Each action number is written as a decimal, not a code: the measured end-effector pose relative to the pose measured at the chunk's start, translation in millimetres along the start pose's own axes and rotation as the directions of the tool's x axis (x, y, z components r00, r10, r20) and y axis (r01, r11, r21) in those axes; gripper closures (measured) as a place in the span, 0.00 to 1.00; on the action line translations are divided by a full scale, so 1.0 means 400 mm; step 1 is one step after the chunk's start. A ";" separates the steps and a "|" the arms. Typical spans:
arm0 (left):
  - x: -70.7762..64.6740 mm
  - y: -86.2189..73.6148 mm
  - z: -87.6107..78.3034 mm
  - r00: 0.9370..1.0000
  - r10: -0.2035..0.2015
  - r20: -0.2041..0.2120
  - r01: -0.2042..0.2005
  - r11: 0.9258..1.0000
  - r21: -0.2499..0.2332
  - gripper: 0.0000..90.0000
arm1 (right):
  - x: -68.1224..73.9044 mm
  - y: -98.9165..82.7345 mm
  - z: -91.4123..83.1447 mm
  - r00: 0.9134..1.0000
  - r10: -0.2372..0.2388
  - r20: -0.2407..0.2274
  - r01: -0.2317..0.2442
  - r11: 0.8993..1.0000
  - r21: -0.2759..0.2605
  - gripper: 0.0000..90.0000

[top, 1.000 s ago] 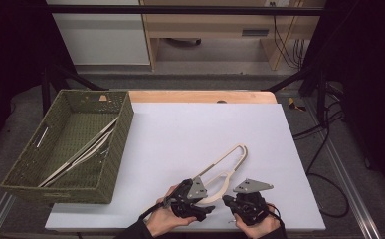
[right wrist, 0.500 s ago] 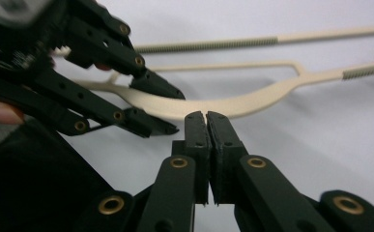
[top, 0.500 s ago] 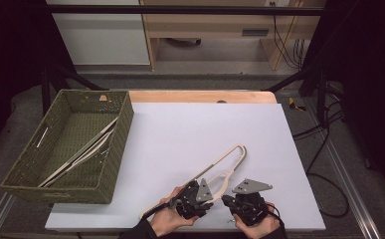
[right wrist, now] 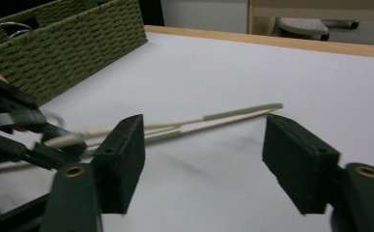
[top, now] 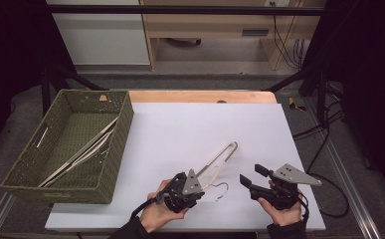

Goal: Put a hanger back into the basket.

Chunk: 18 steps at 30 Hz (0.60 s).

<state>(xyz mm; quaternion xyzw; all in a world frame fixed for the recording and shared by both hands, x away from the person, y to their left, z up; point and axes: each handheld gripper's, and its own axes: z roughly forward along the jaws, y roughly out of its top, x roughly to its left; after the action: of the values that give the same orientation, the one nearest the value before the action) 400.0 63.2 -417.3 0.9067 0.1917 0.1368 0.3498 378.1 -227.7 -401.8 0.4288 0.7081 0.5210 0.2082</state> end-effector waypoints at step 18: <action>0.130 -0.033 -0.086 0.972 -0.208 -0.112 0.199 0.976 -0.086 0.95 | -0.046 -0.043 0.023 0.999 0.000 0.037 0.000 1.000 0.014 0.14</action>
<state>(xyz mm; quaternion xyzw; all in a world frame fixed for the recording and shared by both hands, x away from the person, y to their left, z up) 429.7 115.3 -395.9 0.8588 0.2991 0.1615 0.3833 388.1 -239.2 -423.6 0.4399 0.7077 0.5079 0.2183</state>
